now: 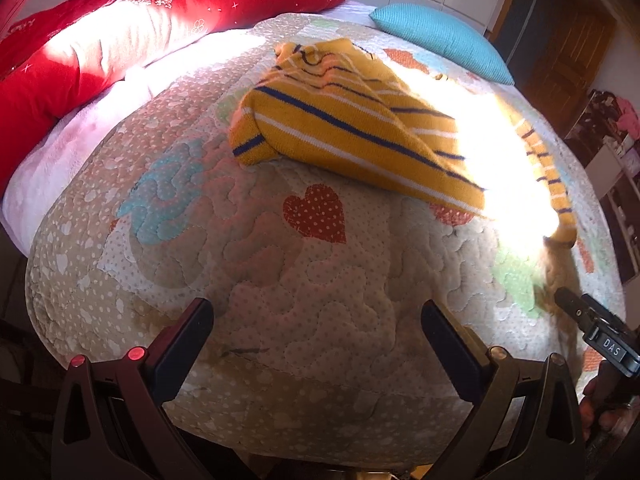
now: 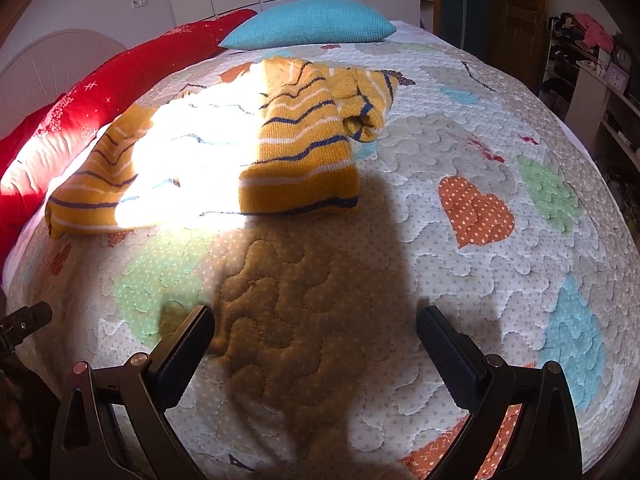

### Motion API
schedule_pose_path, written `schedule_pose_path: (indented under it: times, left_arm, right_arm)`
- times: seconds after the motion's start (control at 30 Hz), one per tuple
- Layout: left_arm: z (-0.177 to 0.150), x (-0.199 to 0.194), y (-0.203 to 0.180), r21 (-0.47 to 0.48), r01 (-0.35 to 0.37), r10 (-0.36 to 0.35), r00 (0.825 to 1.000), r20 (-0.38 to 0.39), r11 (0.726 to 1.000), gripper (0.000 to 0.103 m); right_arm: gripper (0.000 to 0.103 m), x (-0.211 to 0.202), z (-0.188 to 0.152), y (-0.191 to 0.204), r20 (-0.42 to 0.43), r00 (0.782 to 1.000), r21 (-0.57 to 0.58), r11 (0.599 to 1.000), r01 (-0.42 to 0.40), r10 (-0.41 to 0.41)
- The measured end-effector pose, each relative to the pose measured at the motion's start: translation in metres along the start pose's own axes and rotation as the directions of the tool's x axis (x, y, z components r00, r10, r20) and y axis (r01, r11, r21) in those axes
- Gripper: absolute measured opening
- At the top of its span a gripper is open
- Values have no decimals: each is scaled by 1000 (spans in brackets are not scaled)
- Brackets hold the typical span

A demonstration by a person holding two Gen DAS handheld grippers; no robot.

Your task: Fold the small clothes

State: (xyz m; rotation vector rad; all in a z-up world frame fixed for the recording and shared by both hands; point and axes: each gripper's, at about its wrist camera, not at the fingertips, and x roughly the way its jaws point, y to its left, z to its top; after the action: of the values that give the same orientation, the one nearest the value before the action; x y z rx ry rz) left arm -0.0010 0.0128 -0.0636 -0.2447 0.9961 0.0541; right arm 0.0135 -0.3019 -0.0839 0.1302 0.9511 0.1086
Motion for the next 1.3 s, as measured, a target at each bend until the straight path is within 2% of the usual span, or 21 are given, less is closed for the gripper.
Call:
schedule_pose_path:
  times: [0.13,0.27,0.47,0.63,0.73,0.83,0.9,1.0,1.13,1.2,1.23,1.27,1.3]
  left_arm:
    - [8,-20,6,4,21,-21,997,72,1000,103]
    - [13,-23,5,18,30,-31,996,87,999,103]
    - [9,-19,3,0,81,-81,995,65,997,103]
    - [11,-22,-10,46,118,-122,988,91,992,103]
    - [15,-21,-29,106,161,-171,981,88,981,103]
    - [21,-18,-67,222,186,-211,973,95,957,103]
    - [25,-13,-97,313,190,-232,968,100,931,103]
    - [31,2,-143,424,220,-275,959,73,878,103]
    - [32,27,-199,545,267,-334,942,24,795,103]
    - [35,40,-222,581,278,-348,937,10,765,102]
    - [37,46,-231,594,282,-354,935,6,754,100]
    - [39,55,-241,604,271,-342,940,3,750,93]
    - [41,66,-248,607,255,-316,949,-7,753,70]
  right_arm:
    - [101,0,15,-15,3,989,88,986,-145,145]
    - [98,7,35,-18,14,975,134,966,-221,221]
    - [96,28,63,-26,43,966,197,946,-257,254]
    - [95,54,95,-48,77,961,280,919,-278,267]
    - [95,68,118,-53,81,960,278,918,-281,270]
    - [95,84,140,-54,51,956,264,919,-291,288]
    - [95,94,152,-57,26,949,255,916,-310,314]
    - [96,106,168,-64,-10,931,247,903,-351,364]
    - [95,115,180,-65,-57,917,207,903,-377,396]
    - [89,117,185,-63,-73,916,174,910,-377,393]
    - [80,119,187,-61,-82,917,157,914,-375,390]
    - [67,120,189,-60,-92,918,142,918,-371,385]
    - [56,122,190,-60,-103,918,130,920,-369,383]
